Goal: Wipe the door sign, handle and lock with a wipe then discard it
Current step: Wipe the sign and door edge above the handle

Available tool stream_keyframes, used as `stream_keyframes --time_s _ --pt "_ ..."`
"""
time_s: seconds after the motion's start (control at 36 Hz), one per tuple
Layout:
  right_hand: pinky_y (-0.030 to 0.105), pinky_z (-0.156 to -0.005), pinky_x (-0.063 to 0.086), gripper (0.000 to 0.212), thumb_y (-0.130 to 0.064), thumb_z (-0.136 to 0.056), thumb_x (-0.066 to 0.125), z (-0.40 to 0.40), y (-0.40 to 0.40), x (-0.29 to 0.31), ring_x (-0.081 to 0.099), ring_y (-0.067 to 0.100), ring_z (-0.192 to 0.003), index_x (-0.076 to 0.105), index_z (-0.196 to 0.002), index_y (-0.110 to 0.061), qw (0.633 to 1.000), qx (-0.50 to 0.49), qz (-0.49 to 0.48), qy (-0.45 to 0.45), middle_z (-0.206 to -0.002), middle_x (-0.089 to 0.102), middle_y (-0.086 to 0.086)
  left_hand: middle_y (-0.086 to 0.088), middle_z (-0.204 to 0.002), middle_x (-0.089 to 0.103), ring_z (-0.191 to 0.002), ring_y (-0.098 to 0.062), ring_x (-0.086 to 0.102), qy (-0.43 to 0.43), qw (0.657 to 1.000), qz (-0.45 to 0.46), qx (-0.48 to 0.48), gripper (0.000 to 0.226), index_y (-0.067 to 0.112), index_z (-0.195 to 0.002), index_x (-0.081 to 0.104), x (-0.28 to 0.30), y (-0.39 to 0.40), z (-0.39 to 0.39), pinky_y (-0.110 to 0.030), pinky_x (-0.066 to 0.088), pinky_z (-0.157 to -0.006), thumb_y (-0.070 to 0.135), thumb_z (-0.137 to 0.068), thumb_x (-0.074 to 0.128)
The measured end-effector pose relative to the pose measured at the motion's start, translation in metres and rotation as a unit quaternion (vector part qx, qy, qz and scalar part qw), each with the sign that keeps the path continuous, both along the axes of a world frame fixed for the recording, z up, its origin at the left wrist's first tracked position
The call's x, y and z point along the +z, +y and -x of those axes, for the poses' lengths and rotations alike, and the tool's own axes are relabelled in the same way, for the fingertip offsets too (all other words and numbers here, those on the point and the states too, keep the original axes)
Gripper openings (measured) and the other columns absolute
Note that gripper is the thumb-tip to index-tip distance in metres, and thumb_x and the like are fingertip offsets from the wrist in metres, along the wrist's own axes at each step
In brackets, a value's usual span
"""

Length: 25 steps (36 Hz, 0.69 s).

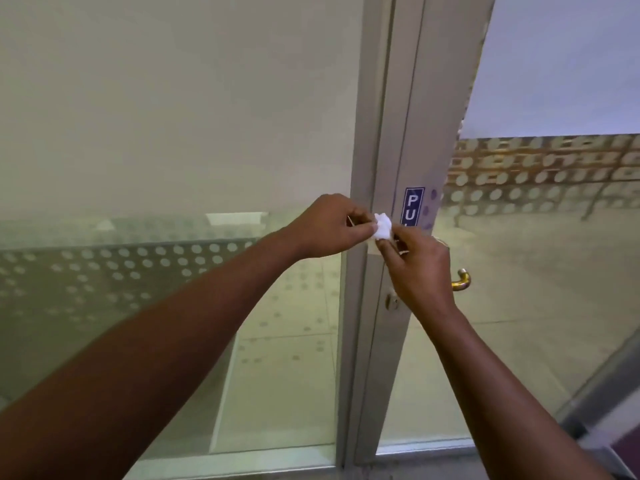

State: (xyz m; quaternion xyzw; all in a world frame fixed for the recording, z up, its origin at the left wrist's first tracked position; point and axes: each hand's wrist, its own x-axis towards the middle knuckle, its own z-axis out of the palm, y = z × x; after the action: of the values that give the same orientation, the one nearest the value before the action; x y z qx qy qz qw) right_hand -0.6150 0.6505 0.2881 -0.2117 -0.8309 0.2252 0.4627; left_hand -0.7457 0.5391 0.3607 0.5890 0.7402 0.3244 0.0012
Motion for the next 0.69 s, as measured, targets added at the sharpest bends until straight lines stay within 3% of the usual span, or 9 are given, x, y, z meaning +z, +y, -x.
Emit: stream_keyframes --time_s 0.06,0.17,0.22,0.33,0.39,0.42,0.5,0.61,0.69 --pt "0.020 -0.065 0.046 0.016 -0.028 -0.093 0.066 -0.006 0.011 0.003 0.062 0.013 -0.077 0.073 -0.102 -0.017 0.999 -0.015 0.020 0.023 -0.083 0.067 -0.004 0.002 -0.094 0.077 -0.079 -0.007 0.065 0.044 0.999 -0.002 -0.013 0.023 0.015 -0.108 0.079 0.009 0.011 -0.003 -0.022 0.049 -0.070 0.028 -0.098 0.063" --pt "0.006 -0.059 0.044 0.019 -0.034 -0.093 0.066 -0.018 0.027 0.005 0.064 0.002 -0.070 0.071 -0.111 -0.032 0.990 -0.023 0.106 0.090 -0.071 0.066 -0.016 0.001 -0.099 0.074 -0.083 -0.013 0.064 0.185 0.981 -0.050 -0.027 0.028 0.015 -0.111 0.077 0.028 0.031 -0.008 -0.034 0.055 -0.074 0.031 -0.099 0.057" --pt "0.010 -0.062 0.050 0.021 -0.035 -0.093 0.065 -0.020 0.034 0.006 0.067 0.000 -0.069 0.068 -0.114 -0.036 0.987 -0.031 0.120 0.099 -0.076 0.067 -0.018 0.002 -0.103 0.072 -0.087 -0.011 0.061 0.253 0.966 -0.050 -0.031 0.032 0.018 -0.117 0.074 0.034 0.038 -0.010 -0.027 0.048 -0.071 0.036 -0.100 0.055" --pt "0.023 -0.072 0.058 0.028 -0.023 -0.095 0.062 -0.017 0.041 0.005 0.071 0.015 -0.079 0.068 -0.122 -0.021 0.989 -0.048 0.121 0.067 -0.102 0.066 -0.003 -0.002 -0.111 0.070 -0.097 -0.016 0.058 0.385 0.921 -0.041 -0.045 0.035 0.018 -0.122 0.072 0.039 0.045 -0.001 -0.025 0.035 -0.071 0.038 -0.101 0.053" --pt "0.036 -0.079 0.058 0.032 -0.023 -0.095 0.060 -0.016 0.046 0.008 0.071 0.022 -0.083 0.067 -0.126 -0.022 0.988 -0.042 0.139 0.051 -0.106 0.065 -0.001 -0.005 -0.110 0.072 -0.099 -0.019 0.060 0.425 0.902 -0.050 -0.056 0.034 0.016 -0.119 0.073 0.044 0.049 0.002 -0.026 0.038 -0.074 0.036 -0.100 0.053" --pt "0.041 -0.081 0.058 0.034 -0.024 -0.094 0.060 -0.018 0.058 0.015 0.071 0.022 -0.085 0.066 -0.127 -0.024 0.984 -0.089 0.138 0.067 -0.107 0.066 -0.001 -0.006 -0.109 0.072 -0.101 -0.022 0.061 0.459 0.881 -0.065 -0.092 0.034 0.015 -0.117 0.073 0.058 0.068 0.004 -0.029 0.042 -0.077 0.035 -0.100 0.053" --pt "0.042 -0.082 0.061 0.037 -0.018 -0.092 0.061 -0.025 0.074 0.026 0.073 0.015 -0.087 0.066 -0.128 -0.024 0.974 -0.118 0.168 0.100 -0.114 0.072 -0.002 -0.010 -0.116 0.071 -0.112 -0.028 0.061 0.542 0.833 -0.034 -0.106 0.037 0.013 -0.119 0.071 0.072 0.086 0.004 -0.040 0.051 -0.092 0.035 -0.099 0.050" --pt "0.045 -0.085 0.059 0.031 -0.019 -0.091 0.064 -0.022 0.075 0.023 0.071 0.020 -0.093 0.070 -0.121 -0.021 0.971 -0.120 0.176 0.109 -0.111 0.071 -0.001 -0.016 -0.134 0.062 -0.134 -0.034 0.047 0.607 0.790 -0.026 -0.080 0.055 0.008 -0.129 0.061 0.079 0.080 0.015 -0.045 0.039 -0.111 0.037 -0.098 0.027" --pt "0.038 -0.087 0.057 0.033 -0.025 -0.092 0.064 -0.019 0.078 0.025 0.068 0.019 -0.096 0.068 -0.124 -0.021 0.971 -0.129 0.170 0.106 -0.111 0.064 0.000 -0.020 -0.143 0.054 -0.143 -0.039 0.038 0.629 0.773 -0.020 -0.079 0.057 0.005 -0.136 0.056 0.080 0.077 0.024 -0.049 0.031 -0.118 0.034 -0.098 0.026"
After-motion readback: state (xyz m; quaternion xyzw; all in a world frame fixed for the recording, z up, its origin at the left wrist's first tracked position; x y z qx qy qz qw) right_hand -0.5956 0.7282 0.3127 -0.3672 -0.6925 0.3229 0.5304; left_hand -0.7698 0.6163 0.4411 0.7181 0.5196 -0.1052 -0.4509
